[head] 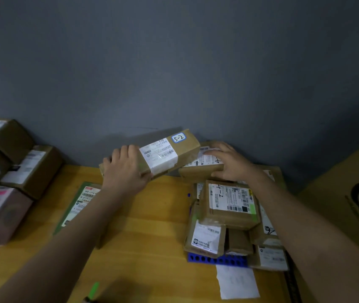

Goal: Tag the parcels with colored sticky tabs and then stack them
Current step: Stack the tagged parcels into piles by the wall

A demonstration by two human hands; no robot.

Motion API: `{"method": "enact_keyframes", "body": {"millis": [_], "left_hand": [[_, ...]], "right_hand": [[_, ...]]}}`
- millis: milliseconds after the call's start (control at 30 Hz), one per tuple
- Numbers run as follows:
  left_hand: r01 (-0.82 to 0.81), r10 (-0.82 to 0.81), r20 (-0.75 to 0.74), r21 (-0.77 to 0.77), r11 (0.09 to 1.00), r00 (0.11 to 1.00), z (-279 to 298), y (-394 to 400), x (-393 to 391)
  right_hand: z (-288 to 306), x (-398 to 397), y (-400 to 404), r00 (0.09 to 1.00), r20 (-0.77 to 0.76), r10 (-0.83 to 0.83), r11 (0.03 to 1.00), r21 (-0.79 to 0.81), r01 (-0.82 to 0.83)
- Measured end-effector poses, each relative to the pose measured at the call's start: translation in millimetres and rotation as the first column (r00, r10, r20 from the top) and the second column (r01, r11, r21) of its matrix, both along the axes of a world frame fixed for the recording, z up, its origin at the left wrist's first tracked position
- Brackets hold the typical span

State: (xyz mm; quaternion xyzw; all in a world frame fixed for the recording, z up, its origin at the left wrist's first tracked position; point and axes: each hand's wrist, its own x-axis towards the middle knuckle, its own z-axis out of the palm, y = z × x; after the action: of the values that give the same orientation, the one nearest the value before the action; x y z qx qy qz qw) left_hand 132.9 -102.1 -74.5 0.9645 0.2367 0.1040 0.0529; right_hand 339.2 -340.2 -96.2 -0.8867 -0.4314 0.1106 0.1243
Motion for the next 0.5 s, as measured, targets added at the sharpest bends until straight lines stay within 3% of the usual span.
{"method": "enact_keyframes", "body": {"millis": [333, 433, 500], "left_hand": [[0.048, -0.049, -0.083, -0.011, 0.999, 0.995, -12, -18, 16], [0.073, -0.074, -0.063, -0.016, 0.997, 0.995, -4, -26, 22], [0.109, -0.11, -0.035, -0.028, 0.994, 0.993, 4, -33, 30]], "right_hand": [[-19, -12, -36, 0.98, -0.02, -0.198, 0.97, -0.151, 0.193], [-8, -18, -42, 0.947, -0.06, -0.315, 0.944, 0.087, 0.319], [5, -26, -47, 0.873, -0.154, -0.462, 0.805, 0.339, 0.486]]}}
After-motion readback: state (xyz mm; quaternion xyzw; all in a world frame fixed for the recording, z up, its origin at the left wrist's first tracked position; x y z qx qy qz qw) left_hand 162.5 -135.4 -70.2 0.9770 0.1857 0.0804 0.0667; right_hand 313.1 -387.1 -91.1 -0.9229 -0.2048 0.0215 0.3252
